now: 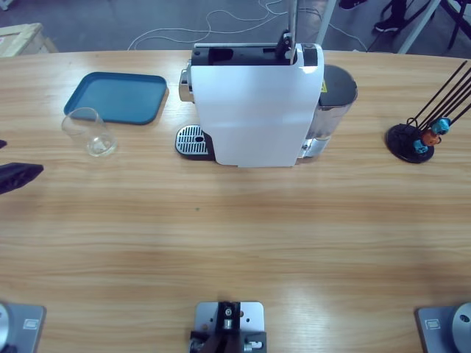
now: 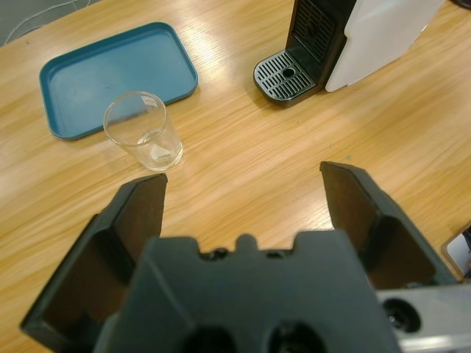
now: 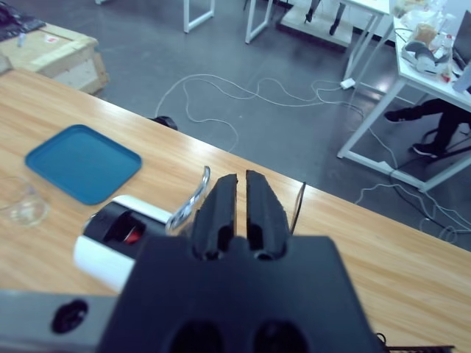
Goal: Pour coffee
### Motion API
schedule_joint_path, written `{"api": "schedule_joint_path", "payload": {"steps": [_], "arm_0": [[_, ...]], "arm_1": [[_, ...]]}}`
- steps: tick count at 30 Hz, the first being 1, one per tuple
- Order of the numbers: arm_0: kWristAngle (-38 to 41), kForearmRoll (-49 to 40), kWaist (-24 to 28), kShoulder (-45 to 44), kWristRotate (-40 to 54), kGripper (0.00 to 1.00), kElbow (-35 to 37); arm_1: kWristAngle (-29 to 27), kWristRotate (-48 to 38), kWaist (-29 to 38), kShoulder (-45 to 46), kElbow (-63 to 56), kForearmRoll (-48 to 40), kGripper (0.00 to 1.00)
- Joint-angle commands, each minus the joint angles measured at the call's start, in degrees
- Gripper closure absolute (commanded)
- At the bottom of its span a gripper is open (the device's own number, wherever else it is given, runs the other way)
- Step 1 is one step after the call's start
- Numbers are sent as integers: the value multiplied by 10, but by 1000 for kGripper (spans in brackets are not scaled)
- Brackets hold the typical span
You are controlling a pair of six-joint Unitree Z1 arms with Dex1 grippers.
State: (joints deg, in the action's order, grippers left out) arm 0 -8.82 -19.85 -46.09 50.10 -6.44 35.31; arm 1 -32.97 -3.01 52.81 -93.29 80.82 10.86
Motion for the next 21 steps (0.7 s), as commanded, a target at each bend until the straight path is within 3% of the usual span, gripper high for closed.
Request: {"api": "schedule_joint_path", "payload": {"steps": [1, 11, 21], "arm_0": [[-4, 5, -2, -12, 3, 110, -22], [-5, 5, -2, -10, 4, 115, -22], [-5, 5, -2, -8, 3, 119, -22]], "arm_1": [[-28, -3, -3, -70, -19, -14, 1000], [-31, 17, 12, -80, 20, 3, 1000], [-4, 3, 60, -177, 105, 28, 1000]]}}
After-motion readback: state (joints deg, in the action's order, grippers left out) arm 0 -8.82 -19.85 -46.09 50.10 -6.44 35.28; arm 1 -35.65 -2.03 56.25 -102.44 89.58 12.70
